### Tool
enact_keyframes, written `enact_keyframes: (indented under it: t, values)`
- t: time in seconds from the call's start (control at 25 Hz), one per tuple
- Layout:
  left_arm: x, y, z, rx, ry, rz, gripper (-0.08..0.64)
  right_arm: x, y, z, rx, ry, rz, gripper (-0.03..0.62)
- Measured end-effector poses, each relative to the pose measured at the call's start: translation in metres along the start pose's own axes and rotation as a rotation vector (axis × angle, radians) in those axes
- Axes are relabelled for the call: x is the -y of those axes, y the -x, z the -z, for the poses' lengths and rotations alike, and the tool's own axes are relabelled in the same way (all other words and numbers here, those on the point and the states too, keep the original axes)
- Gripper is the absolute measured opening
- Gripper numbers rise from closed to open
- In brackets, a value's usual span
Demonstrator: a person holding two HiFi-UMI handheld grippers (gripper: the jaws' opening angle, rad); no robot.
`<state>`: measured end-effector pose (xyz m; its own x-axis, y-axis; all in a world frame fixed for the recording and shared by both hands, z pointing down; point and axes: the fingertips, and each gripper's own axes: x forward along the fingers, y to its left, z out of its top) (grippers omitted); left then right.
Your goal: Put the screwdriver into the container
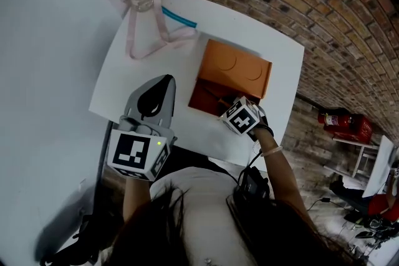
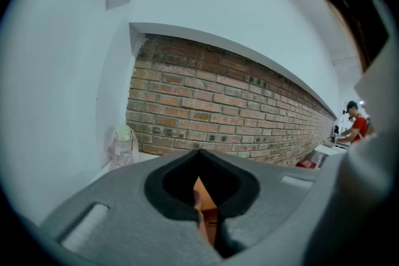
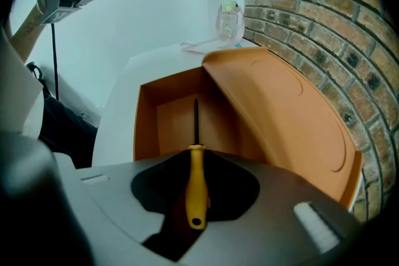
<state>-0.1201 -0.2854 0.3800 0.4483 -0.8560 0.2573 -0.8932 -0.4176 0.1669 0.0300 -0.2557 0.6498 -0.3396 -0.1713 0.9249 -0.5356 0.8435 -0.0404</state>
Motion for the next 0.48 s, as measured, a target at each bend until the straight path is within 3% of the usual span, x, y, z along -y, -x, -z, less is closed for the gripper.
enact_keyframes:
  t: [0.48]
  values:
    - [-0.0025,0.0076,0.0006,0.0,0.0,-0.018,0.0,-0.0009,-0.002,0.0007,-0.006,-0.016,-0.013,0.083]
